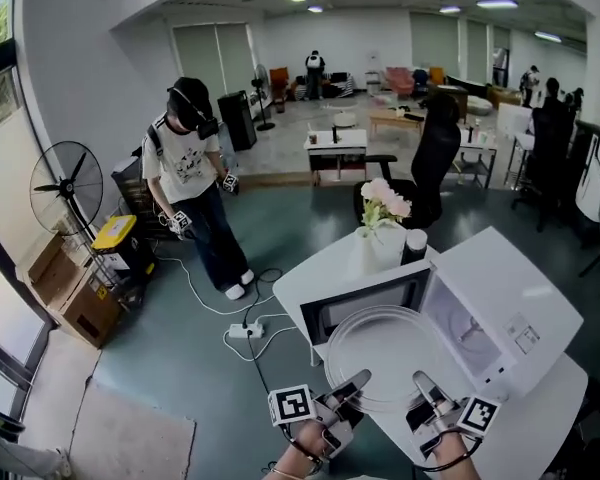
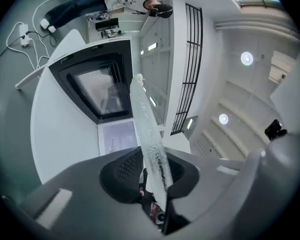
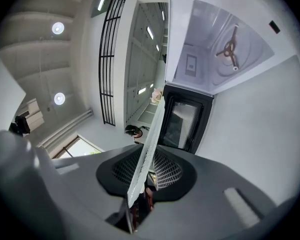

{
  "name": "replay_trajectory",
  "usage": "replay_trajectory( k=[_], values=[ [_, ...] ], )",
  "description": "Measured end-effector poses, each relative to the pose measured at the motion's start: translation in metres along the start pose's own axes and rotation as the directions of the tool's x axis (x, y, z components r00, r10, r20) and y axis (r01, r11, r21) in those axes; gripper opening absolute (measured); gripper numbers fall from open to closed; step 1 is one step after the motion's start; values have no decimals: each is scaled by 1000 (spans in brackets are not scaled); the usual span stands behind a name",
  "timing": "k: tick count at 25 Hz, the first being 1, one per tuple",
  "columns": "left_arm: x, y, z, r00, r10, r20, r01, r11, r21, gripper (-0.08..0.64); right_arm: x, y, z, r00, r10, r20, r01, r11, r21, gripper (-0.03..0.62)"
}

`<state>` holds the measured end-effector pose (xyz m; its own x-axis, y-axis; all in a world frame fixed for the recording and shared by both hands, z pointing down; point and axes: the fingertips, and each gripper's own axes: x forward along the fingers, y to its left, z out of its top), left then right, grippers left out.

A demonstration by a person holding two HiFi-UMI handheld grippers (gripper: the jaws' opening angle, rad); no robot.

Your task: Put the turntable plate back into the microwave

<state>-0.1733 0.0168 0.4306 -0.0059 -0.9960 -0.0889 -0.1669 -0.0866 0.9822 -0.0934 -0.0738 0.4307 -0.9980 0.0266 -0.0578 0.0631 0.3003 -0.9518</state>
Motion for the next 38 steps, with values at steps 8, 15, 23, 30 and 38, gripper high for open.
replay_trajectory(
  k=[8, 15, 23, 30, 38],
  values=[
    [41, -4, 44, 965, -48, -256, 54, 998, 15, 54, 22, 6, 22, 974, -53, 221, 61, 998, -32, 63],
    [62, -1, 45, 896, -76, -437, 61, 997, -49, 52, 14, 8, 26, 912, -112, 394, 136, 990, -33, 63],
    [72, 6, 26, 785, -128, -607, 120, 991, -55, 54, -14, 6, 6, 799, -162, 578, 193, 981, 8, 61],
    [78, 20, -9, 730, -110, -674, 48, 993, -110, 54, -49, -9, -1, 737, -215, 641, 214, 973, 80, 61],
    [92, 34, -24, 740, -101, -665, 21, 992, -127, 48, -63, -27, 9, 743, -213, 635, 196, 976, 97, 61]
  ],
)
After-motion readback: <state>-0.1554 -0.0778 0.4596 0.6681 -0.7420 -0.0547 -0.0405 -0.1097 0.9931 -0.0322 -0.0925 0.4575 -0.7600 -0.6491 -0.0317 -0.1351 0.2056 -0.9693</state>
